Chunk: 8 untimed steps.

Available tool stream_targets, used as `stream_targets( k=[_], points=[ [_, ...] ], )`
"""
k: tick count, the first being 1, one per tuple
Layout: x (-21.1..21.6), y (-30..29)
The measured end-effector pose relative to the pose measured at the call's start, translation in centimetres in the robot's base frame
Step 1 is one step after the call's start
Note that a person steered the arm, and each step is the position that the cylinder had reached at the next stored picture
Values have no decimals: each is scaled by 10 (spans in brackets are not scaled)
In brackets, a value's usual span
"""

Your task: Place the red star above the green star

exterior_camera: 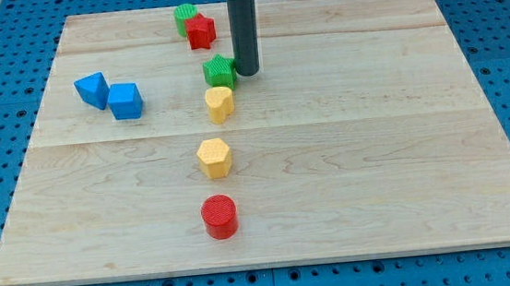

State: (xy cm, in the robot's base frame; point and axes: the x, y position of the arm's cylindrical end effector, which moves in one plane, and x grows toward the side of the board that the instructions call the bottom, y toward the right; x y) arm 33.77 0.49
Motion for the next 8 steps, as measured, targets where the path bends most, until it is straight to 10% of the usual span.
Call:
stream_targets(
  k=[8],
  points=[
    [-65, -168]
  ],
)
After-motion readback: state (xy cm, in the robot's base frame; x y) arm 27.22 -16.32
